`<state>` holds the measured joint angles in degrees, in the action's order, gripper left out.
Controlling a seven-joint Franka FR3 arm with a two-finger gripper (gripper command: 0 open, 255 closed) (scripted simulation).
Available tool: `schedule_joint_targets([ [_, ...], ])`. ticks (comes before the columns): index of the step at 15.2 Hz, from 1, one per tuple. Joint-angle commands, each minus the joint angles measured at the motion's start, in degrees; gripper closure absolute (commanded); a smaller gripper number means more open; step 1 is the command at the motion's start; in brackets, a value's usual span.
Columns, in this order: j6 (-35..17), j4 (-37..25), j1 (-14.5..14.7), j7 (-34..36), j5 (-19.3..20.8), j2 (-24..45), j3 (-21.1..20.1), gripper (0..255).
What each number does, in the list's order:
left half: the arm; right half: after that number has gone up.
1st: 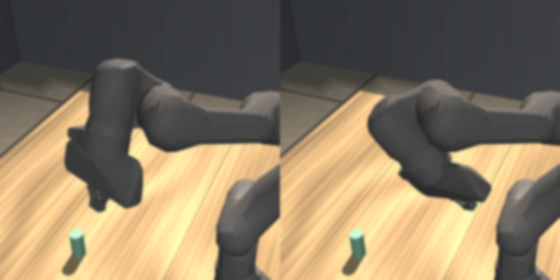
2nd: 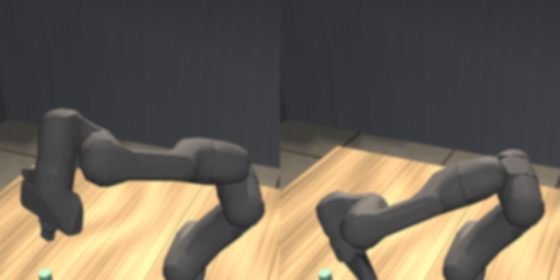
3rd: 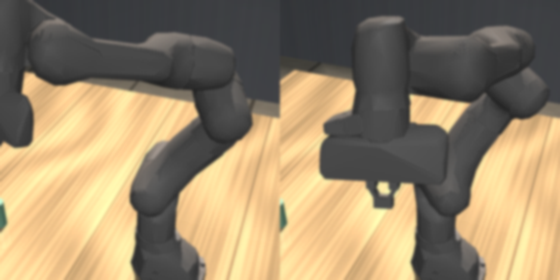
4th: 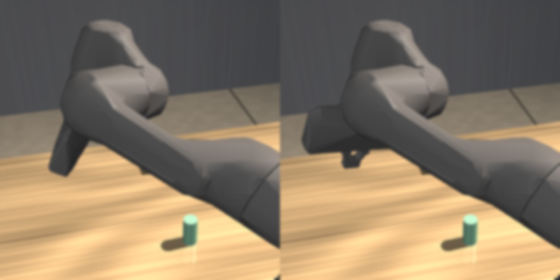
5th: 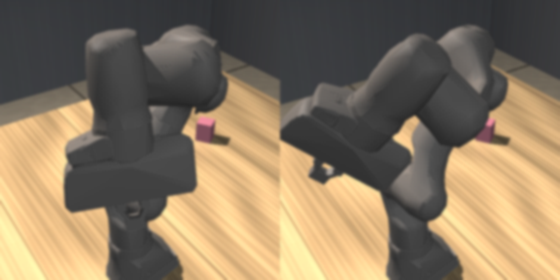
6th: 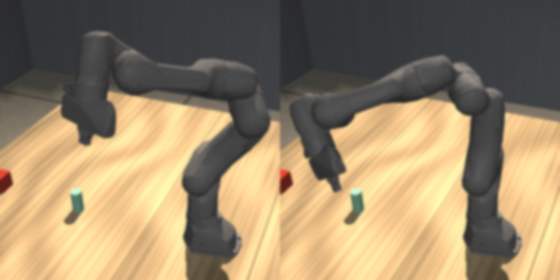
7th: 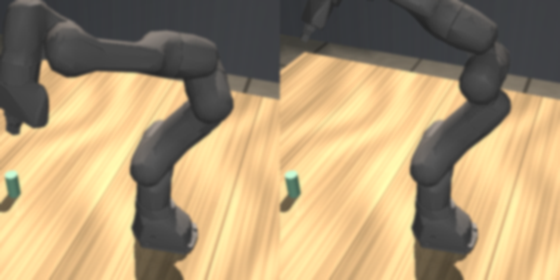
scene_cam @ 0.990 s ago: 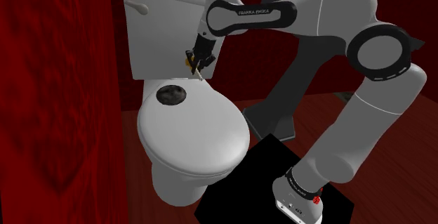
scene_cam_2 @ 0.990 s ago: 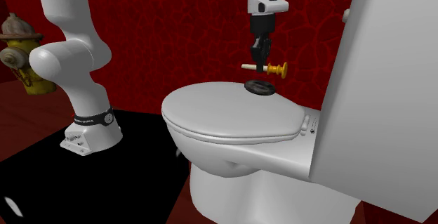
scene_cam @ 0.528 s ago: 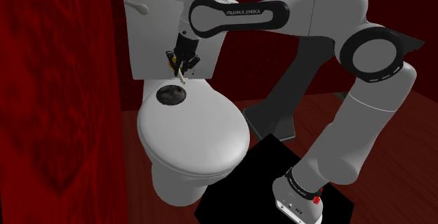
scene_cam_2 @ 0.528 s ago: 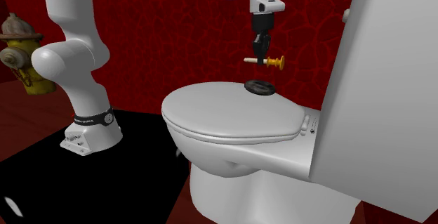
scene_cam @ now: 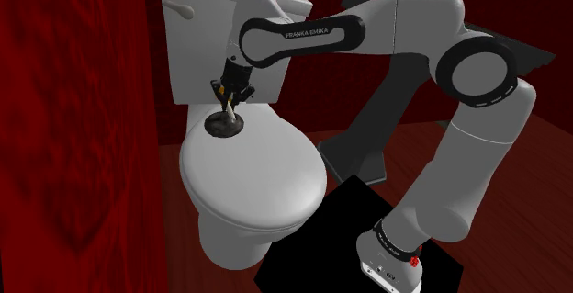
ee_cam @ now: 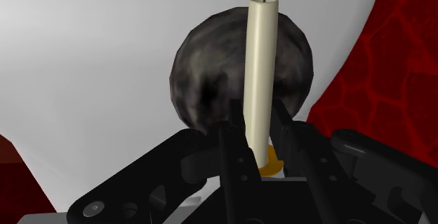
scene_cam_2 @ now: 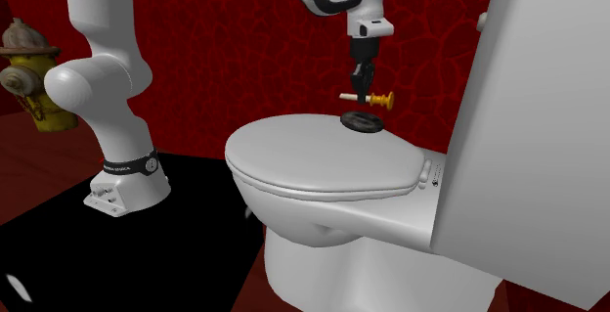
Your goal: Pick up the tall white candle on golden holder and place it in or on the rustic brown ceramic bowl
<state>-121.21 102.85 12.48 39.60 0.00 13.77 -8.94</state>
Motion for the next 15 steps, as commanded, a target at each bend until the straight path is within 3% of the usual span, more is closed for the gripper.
schedule_joint_targets([
  [1, -1.38, 0.94, 0.05, 0.07, 0.08, 0.42, 0.0, 255],
  [6, -4.81, 2.96, 0.12, 0.13, 0.31, 1.85, 0.08, 255],
  [14, -5.06, 3.09, 0.12, 0.14, 0.34, 1.97, 0.08, 255],
  [15, -5.02, 3.06, 0.08, 0.09, 0.33, 1.96, 0.09, 0],
])
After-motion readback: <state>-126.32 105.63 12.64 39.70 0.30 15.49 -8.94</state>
